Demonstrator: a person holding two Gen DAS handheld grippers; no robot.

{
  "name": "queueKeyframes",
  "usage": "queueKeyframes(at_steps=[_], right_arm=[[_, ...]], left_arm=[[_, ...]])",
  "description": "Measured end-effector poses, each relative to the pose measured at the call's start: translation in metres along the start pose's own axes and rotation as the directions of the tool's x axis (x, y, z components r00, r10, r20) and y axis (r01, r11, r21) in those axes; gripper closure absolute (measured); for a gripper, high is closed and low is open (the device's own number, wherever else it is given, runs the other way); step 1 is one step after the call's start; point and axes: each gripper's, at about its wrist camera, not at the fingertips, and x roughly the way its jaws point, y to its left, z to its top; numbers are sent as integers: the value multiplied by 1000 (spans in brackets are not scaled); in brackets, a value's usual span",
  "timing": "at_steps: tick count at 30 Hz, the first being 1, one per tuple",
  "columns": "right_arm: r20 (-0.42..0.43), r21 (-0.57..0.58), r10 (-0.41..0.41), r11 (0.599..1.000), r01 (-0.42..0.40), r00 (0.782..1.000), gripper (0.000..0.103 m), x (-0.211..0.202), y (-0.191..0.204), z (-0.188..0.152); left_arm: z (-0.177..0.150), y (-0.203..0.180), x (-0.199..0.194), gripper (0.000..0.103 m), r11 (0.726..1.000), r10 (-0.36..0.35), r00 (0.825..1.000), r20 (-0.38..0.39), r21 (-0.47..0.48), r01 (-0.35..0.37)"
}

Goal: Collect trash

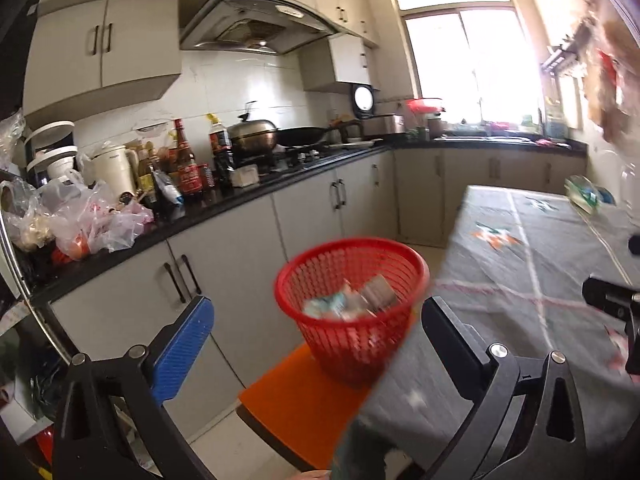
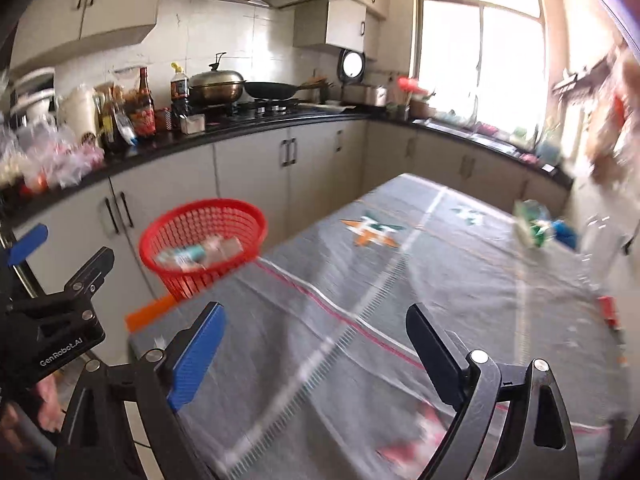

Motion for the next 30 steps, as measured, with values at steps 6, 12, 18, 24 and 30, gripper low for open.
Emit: queueKeyframes(at_steps=[6, 12, 18, 24, 30], right_arm=[[32, 1, -72, 997, 72, 997, 5, -38, -11, -23], [21, 14, -109, 994, 109, 994, 4, -53, -17, -38], [3, 20, -128, 992, 128, 992, 4, -52, -22, -42], [-24, 19, -123, 992, 123, 992, 4, -46, -20, -43], [-33, 2, -123, 992, 123, 992, 4, -44, -15, -44]], left_arm=[[-16, -8, -17, 0, 999, -45, 999, -24, 15, 45], [-17, -10, -18, 0, 998, -59, 997, -39, -3, 59], [-18, -13, -14, 0, 998, -60, 997, -52, -10, 59], [-18, -10, -12, 0, 998, -56, 997, -54, -7, 56], [-18, -3, -10, 0, 998, -55, 997, -60, -21, 54]])
